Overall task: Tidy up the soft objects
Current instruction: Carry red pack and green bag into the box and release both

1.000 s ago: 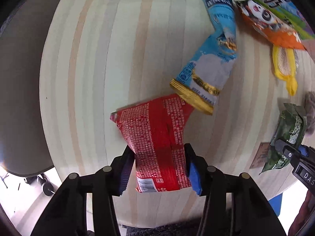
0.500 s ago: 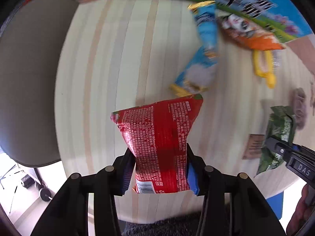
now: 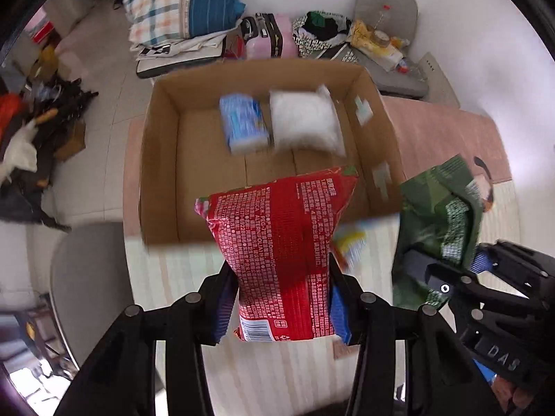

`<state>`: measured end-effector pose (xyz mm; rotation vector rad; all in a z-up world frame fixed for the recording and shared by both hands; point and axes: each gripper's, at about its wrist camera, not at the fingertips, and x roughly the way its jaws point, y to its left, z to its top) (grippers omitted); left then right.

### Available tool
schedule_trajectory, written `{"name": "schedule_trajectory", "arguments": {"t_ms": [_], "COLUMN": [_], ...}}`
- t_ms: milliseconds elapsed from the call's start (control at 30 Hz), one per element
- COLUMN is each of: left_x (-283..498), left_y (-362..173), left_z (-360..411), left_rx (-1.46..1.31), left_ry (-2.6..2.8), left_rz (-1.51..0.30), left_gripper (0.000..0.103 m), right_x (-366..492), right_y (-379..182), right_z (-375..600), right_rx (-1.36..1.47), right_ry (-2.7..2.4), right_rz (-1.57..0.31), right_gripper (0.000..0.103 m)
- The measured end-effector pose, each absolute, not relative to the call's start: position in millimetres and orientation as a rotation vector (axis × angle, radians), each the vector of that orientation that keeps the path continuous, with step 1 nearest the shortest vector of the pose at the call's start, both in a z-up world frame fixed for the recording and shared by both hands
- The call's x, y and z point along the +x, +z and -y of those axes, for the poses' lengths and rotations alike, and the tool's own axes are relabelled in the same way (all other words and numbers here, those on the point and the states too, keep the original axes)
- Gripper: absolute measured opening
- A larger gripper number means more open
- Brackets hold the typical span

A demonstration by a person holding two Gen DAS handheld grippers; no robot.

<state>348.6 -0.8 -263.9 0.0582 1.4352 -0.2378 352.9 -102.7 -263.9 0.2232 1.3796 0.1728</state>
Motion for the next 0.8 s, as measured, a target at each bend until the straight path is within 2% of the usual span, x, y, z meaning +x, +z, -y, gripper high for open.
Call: {"name": "schedule_trajectory", "arguments": {"t_ms": [200, 500, 633, 800], "left_x": [434.1, 473.0, 471.8, 472.2], "left_y": [-331.6, -424.8, -445.8, -445.5], "left_z": [9.0, 19.7, 24.5, 22.6], "left_rx": [0.026, 0.019, 0.056, 0.059], "left_ry": [-0.256, -0.287, -0.289, -0.282], "left_rz": [-1.62, -1.852, -1.887, -1.91], "left_gripper": [0.043, 0.043, 0.043, 0.044], "right_x": [439.8, 455.4, 460.1, 465.7], "right_y": [-308.9, -404.3, -423.7, -437.7], "right_z": [114.9, 120.4, 115.2, 117.8], "right_rx": [0.276, 0.244, 0.188, 0.155], "right_ry": [0.109, 0.063, 0.069, 0.059], "right_rz": [-1.474, -1.623, -1.657, -1.692], "right_gripper": [0.036, 0.036, 0.036, 0.037]}}
